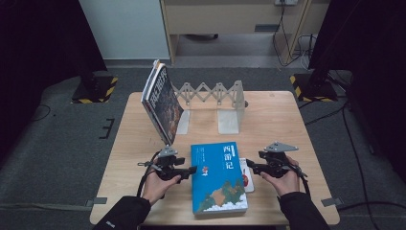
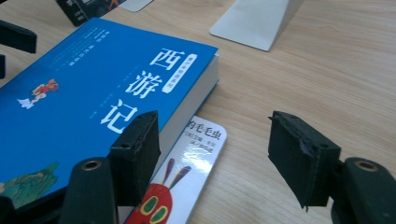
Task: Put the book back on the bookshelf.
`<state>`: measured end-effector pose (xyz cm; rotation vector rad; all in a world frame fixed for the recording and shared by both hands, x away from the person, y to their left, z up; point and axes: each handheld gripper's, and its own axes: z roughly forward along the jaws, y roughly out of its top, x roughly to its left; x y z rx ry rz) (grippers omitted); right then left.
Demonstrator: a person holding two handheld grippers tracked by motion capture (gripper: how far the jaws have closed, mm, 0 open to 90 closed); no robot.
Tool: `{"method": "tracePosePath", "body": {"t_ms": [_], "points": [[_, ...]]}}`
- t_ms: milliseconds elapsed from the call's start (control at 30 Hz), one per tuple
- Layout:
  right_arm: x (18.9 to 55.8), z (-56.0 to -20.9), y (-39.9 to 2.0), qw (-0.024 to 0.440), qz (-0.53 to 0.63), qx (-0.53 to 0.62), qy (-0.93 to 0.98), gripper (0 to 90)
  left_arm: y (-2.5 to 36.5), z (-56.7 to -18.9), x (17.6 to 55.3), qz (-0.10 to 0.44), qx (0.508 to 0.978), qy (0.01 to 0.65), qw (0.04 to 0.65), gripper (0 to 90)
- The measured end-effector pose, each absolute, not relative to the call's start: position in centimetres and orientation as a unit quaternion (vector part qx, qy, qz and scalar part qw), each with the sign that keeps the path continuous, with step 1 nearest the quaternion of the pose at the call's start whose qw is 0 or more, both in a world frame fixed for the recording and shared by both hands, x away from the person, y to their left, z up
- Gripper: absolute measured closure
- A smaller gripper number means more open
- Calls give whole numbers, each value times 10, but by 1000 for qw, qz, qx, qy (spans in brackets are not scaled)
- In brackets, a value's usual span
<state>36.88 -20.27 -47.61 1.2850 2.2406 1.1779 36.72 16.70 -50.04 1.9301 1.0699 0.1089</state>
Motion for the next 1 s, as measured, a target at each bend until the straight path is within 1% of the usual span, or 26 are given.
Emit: {"method": "tracePosePath", "body": {"t_ms": [200,267,467,533,633,767,1000], "points": [[368,-480,-192,134,409,438,789,358,164,-507,367,30,781,439,444,272],[367,-480,-190,135,409,437,790,368,164,-508,368,30,785,435,439,268],[366,-486,-181,122,403,434,796,386,161,-512,368,16,781,440,444,239],[366,-489,-177,105,407,437,795,399,160,-514,368,13,780,440,445,229],[366,-493,-173,94,408,439,795,397,160,-516,368,6,775,443,450,214],[367,-498,-169,81,410,441,794,373,158,-521,369,-3,767,447,460,184],[367,-501,-166,73,416,443,791,368,154,-527,368,-18,760,445,474,161]]}}
